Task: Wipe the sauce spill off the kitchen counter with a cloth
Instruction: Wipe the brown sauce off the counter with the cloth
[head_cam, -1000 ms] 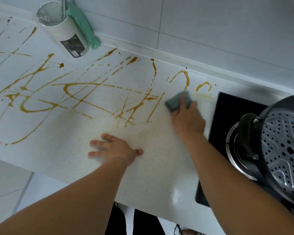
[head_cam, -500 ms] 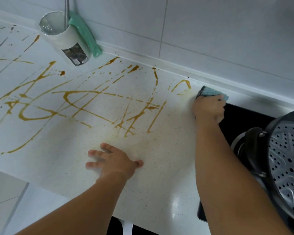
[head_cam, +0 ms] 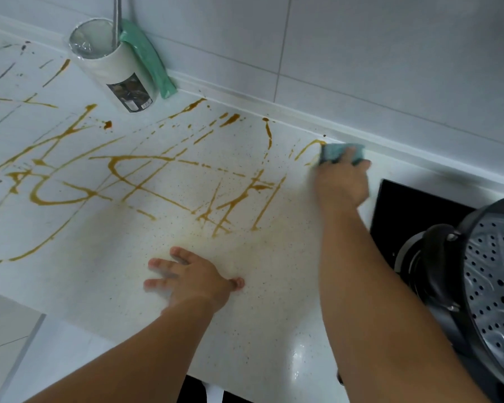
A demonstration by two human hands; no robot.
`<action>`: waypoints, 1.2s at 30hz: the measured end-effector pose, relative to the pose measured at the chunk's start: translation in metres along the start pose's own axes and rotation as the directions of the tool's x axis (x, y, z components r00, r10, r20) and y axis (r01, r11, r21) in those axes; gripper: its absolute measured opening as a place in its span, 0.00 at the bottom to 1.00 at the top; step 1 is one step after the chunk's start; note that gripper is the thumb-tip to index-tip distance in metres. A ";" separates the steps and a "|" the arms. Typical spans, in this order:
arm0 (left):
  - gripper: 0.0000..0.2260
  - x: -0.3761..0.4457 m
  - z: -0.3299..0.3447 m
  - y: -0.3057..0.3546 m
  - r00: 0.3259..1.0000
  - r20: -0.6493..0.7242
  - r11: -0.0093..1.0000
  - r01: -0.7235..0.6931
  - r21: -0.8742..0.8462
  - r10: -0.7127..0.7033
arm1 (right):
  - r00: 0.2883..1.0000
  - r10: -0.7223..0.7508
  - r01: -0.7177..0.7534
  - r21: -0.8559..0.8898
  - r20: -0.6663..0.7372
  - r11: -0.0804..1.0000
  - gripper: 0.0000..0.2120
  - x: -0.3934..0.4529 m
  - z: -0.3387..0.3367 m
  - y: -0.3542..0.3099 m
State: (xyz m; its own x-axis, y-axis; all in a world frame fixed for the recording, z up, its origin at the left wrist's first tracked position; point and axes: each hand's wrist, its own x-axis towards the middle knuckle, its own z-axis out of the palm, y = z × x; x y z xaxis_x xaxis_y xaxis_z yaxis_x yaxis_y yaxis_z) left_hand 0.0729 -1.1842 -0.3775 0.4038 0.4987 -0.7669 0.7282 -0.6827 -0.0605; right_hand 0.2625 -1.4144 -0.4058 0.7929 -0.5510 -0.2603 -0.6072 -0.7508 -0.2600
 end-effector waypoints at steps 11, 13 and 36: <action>0.71 -0.002 0.000 0.000 1.000 0.005 0.999 -0.006 -0.034 0.006 | 0.996 -0.032 0.026 -0.075 -0.081 0.997 0.35 -0.007 0.002 0.029; 0.71 -0.001 0.000 0.000 1.000 0.004 1.000 -0.005 -0.026 0.005 | 0.996 -0.091 0.089 0.098 0.015 0.991 0.32 -0.005 0.002 0.003; 0.71 0.004 0.003 -0.002 1.000 -0.010 1.000 -0.014 0.016 0.014 | 1.000 -0.006 0.006 -0.012 -0.012 1.000 0.31 0.007 -0.004 0.032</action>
State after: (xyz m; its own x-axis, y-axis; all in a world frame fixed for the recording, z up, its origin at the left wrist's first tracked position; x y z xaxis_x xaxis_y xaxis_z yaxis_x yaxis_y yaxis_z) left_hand 0.0716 -1.1827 -0.3824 0.4201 0.4943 -0.7610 0.7132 -0.6984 -0.0600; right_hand 0.2491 -1.4439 -0.4123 0.7972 -0.5506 -0.2477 -0.6016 -0.7585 -0.2505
